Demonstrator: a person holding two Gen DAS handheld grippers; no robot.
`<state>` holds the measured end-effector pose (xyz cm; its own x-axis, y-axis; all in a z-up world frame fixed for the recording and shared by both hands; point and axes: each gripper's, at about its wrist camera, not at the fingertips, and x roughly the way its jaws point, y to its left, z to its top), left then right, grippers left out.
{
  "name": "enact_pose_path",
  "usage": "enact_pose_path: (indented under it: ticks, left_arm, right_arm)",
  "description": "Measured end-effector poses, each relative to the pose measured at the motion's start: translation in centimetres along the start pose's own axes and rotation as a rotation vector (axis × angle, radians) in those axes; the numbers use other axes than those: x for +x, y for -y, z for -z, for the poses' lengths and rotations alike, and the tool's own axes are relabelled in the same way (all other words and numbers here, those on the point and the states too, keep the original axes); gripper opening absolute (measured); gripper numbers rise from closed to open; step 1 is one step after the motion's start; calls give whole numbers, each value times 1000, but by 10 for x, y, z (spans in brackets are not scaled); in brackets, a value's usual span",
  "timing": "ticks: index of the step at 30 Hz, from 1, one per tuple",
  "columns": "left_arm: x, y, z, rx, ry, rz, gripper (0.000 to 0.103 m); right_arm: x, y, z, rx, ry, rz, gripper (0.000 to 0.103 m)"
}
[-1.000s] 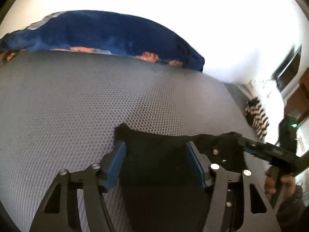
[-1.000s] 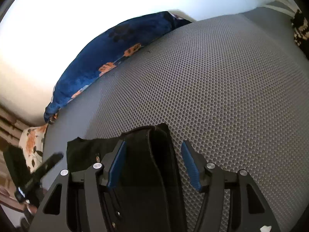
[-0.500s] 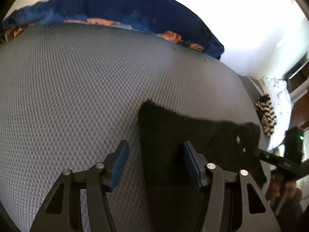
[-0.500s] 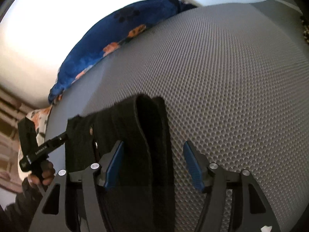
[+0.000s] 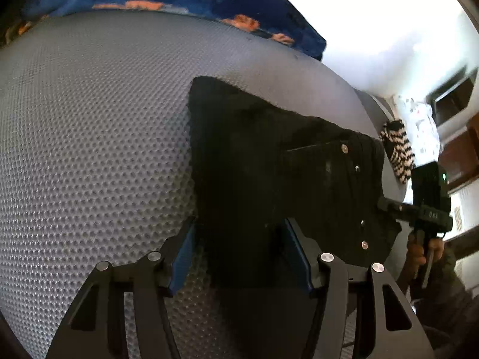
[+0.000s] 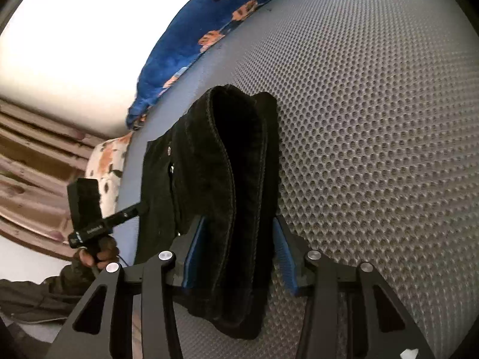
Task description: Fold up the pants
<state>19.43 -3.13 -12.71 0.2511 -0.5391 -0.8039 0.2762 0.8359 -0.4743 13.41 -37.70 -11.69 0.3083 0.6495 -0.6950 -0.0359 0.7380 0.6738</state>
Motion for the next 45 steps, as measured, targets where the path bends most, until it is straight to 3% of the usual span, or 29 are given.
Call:
enact_pose_path:
  ticks: [5, 10, 16, 20, 25, 27, 35, 39, 45]
  left_arm:
    - [11, 11, -7, 23, -14, -9, 58]
    - [16, 10, -14, -27, -18, 24, 58]
    - [7, 1, -8, -42, -8, 25, 57]
    - [9, 12, -5, -1, 10, -10, 65]
    - [13, 26, 0, 77, 28, -101, 66]
    - [14, 28, 0, 84, 29, -122, 63]
    - [3, 27, -1, 107, 43, -180, 24]
    - [-8, 37, 2, 150, 73, -202, 16]
    - [-32, 37, 14, 143, 103, -181, 15]
  right_arm:
    - [13, -3, -12, -8, -15, -44, 41]
    - [22, 0, -21, 12, -14, -107, 38]
    - [24, -2, -21, -13, -29, -105, 35]
    - [27, -4, -23, -11, -22, -97, 34]
    - [30, -10, -21, 10, 18, -59, 34]
    - [30, -14, -19, 13, 34, -30, 33]
    - [27, -43, -15, 8, 87, 62, 26]
    - [22, -64, -10, 7, 106, 88, 24]
    - [20, -97, 1, -6, 99, 119, 23]
